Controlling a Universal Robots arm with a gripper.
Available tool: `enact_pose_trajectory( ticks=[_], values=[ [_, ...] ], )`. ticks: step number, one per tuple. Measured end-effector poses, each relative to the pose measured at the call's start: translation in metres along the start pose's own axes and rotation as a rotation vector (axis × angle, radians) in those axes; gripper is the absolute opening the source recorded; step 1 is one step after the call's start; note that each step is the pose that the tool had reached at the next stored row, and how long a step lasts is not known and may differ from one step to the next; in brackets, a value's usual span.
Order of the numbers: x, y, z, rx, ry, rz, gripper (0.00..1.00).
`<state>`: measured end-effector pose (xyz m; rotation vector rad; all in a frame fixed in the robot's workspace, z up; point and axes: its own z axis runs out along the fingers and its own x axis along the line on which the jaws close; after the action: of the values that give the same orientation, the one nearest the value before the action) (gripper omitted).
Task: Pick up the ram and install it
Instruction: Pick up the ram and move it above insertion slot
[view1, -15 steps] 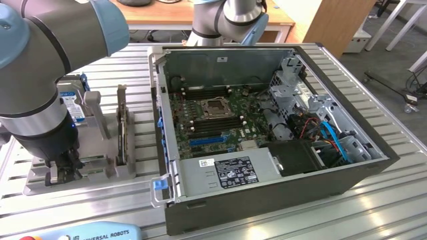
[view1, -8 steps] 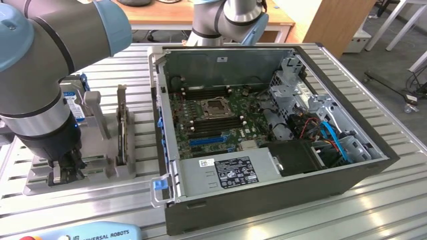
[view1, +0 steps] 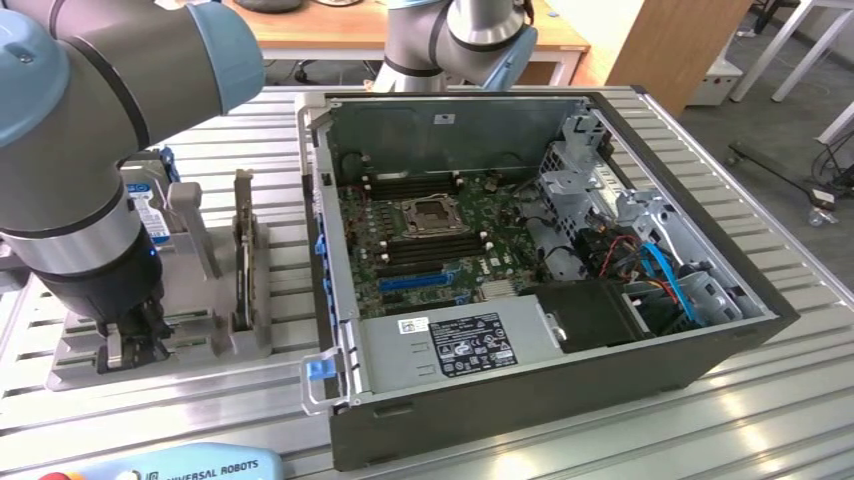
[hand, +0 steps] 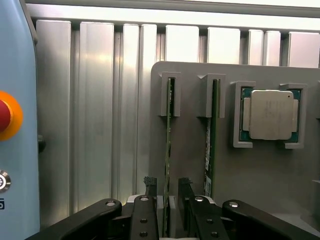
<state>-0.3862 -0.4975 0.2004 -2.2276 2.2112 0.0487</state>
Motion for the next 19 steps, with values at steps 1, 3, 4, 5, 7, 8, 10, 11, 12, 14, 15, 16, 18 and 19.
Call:
enact_pose_trajectory(
  ticks=[1, 3, 4, 5, 7, 8, 10, 11, 12, 14, 15, 16, 18, 19],
  values=[
    [0.0, 0.0, 0.0003, 0.0001, -0.0001, 0.0, 0.31],
    [0.0, -0.0001, 0.0004, 0.0002, -0.0001, 0.0, 0.31],
    [0.0, -0.0001, 0.0005, 0.0002, -0.0002, 0.0, 0.31],
    [0.0, -0.0001, 0.0005, 0.0002, -0.0002, 0.0, 0.31],
    [0.0, -0.0001, 0.0005, 0.0002, -0.0001, 0.0, 0.31],
    [0.0, -0.0001, 0.0005, 0.0003, -0.0001, 0.0, 0.31],
    [0.0, -0.0001, 0.0005, 0.0002, -0.0002, 0.0, 0.31],
    [0.0, -0.0001, 0.0005, 0.0002, -0.0002, 0.0, 0.31],
    [0.0, -0.0001, 0.0005, 0.0002, -0.0002, 0.0, 0.31],
    [0.0, -0.0001, 0.0005, 0.0002, -0.0002, 0.0, 0.31],
    [0.0, -0.0001, 0.0005, 0.0002, -0.0002, 0.0, 0.3],
    [0.0, -0.0001, 0.0005, 0.0002, -0.0002, 0.0, 0.3],
    [0.0, -0.0001, 0.0005, 0.0002, -0.0002, 0.0, 0.24],
    [0.0, -0.0001, 0.0005, 0.0002, -0.0002, 0.0, 0.24]
  ],
)
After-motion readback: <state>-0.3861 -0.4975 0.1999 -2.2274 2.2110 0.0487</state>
